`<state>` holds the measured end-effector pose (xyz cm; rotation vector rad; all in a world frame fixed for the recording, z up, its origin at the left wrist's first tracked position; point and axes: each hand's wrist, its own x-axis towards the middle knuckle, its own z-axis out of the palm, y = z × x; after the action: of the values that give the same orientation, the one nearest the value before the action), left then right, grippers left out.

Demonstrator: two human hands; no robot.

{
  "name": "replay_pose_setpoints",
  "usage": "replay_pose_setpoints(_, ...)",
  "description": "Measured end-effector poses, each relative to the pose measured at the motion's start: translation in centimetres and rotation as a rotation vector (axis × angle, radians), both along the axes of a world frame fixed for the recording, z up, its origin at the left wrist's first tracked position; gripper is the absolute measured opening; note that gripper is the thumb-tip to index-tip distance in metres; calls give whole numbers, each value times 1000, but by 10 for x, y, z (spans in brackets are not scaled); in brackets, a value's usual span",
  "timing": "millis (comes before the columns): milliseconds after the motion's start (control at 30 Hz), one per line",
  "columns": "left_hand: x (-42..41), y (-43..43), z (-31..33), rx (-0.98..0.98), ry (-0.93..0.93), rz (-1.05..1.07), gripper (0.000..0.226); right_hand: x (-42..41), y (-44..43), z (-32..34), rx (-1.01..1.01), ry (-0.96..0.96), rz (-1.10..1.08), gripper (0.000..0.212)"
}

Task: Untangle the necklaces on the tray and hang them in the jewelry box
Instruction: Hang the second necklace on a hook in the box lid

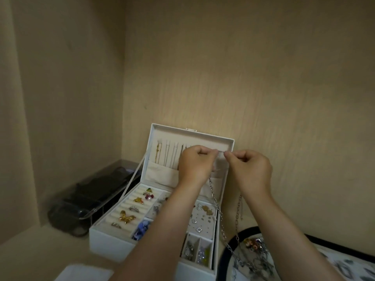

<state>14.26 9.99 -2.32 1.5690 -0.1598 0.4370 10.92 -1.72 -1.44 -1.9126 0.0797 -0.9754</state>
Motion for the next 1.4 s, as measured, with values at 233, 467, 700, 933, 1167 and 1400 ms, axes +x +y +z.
replay_pose_setpoints(233, 6, 0, 1, -27, 54, 98, 29, 14, 12, 9, -41, -77, -140, 19)
replay_pose_setpoints(467, 5, 0, -4, 120, 118, 111, 38, 17, 15, 5, -174, 10, -214, 13)
replay_pose_setpoints(700, 2, 4, -5, 248, 167, -9, 31, 3, 2, -11, -219, 139, -94, 12)
replay_pose_setpoints(933, -13, 7, 0, 260, 229, -236, 16, -12, -9, -12, -161, 526, 150, 15)
replay_pose_setpoints(1167, -29, 6, -6, 294, 211, -258, 9, -24, -16, -3, -97, 752, 329, 32)
replay_pose_setpoints(1400, -49, 8, -16, 495, 147, -224, 14, -25, -29, -2, -258, 817, 430, 28)
